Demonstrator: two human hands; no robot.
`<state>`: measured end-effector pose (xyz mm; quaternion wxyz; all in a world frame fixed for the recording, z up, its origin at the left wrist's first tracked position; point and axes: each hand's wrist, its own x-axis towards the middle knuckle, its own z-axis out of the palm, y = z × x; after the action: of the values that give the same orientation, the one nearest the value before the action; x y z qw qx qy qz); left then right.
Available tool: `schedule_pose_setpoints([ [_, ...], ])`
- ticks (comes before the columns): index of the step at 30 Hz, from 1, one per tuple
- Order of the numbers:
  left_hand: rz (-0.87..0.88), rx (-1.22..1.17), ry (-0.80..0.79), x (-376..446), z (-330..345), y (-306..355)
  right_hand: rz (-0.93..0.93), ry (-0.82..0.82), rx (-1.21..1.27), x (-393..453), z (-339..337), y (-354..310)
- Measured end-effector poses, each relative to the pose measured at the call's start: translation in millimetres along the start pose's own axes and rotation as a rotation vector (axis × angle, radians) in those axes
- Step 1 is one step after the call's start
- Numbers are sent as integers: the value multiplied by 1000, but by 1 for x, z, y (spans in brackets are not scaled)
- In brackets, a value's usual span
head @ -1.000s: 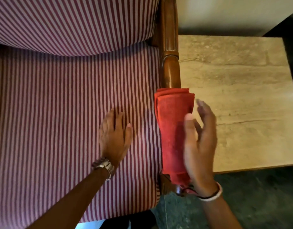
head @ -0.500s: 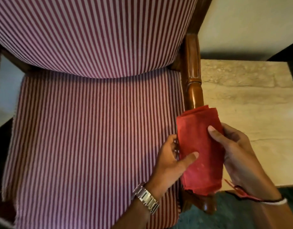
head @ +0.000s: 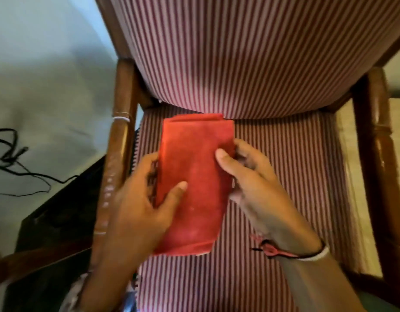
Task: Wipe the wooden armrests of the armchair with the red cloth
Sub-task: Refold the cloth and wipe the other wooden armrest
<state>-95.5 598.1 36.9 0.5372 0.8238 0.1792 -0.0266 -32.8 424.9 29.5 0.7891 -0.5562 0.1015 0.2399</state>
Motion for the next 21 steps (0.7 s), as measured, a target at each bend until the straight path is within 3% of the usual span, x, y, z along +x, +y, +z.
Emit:
schedule_pose_setpoints([
  [6,-43,376,306,19,-90,-73,149,-107,-89,49,117,51],
  [8,-62,460,306,24,-89,-100,272,-106,-54,61,123,81],
  [10,-68,468,252,23,-78,-116,239,-20,-129,67,106,112],
  [11,-55,467,233,21,-73,-120,133,62,-297,70,90,127],
  [13,-30,567,221,21,-68,-131,-137,234,-898,80,50,157],
  [15,53,752,204,27,-66,-135,-252,245,-1461,93,9,180],
  [18,248,933,82,46,-61,-130,-257,57,-1773,106,-32,204],
  [21,256,989,9,63,-50,-131,-324,57,-1866,114,-47,224],
])
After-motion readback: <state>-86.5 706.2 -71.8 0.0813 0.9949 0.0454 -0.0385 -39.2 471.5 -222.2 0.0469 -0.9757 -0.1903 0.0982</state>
